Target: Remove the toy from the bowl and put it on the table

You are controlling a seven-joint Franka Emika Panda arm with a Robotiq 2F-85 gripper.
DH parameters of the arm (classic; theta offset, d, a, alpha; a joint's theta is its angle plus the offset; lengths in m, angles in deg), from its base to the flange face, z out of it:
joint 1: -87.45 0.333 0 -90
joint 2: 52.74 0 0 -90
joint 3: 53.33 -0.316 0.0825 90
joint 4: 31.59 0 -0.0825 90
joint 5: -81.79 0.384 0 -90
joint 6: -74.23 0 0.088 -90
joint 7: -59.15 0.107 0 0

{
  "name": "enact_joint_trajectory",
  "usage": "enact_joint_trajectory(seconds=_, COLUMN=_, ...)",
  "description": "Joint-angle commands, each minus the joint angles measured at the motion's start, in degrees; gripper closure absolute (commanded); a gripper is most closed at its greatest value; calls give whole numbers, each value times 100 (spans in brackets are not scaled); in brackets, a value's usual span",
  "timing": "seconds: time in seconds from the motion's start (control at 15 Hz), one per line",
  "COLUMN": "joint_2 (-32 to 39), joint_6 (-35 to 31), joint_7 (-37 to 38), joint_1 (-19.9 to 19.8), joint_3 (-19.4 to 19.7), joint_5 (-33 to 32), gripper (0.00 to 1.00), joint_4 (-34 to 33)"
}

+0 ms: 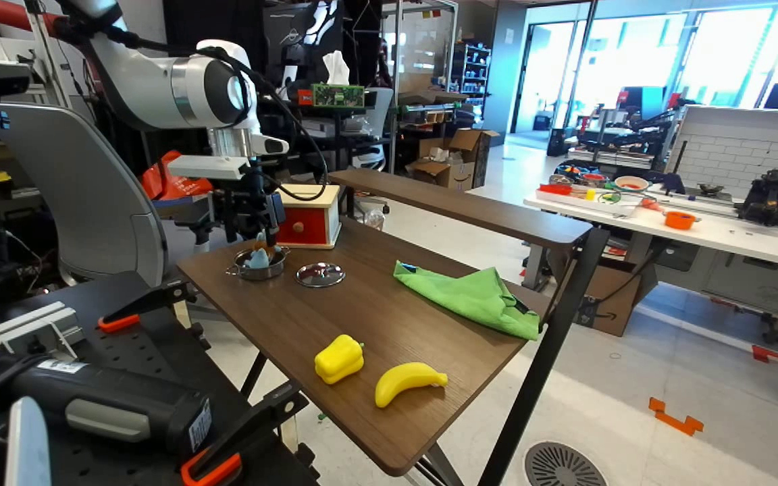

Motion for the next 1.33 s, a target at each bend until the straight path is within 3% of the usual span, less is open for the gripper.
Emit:
enact_joint_trajectory(seconds=0.0, joint_2=247, joint_6=280, joint_7=-139, joint_1=145, joint_3=101, joint_5=47, gripper=0, joint_4=-480)
enact_joint_trajectory(seconds=0.13, joint_2=323, joint_6=321, joint_7=-151, joint_1=163, joint_3=106, joint_5=40, gripper=1, joint_4=-610)
enact_joint_trajectory(seconds=0.27, joint_2=416, joint_6=438, joint_7=-164, joint_1=181, joint_3=109, joint_5=34, gripper=24, joint_4=-762)
enact_joint_trajectory(seconds=0.4, joint_2=508, joint_6=549, joint_7=-180, joint_1=192, joint_3=106, joint_5=41, gripper=34, joint_4=-904)
enact_joint_trajectory(seconds=0.93, joint_2=653, joint_6=819, joint_7=-166, joint_1=217, joint_3=119, joint_5=30, gripper=96, joint_4=-1177)
enact_joint_trajectory(seconds=1.27, joint_2=613, joint_6=894, joint_7=-147, joint_1=210, joint_3=118, joint_5=28, gripper=99, joint_4=-1160)
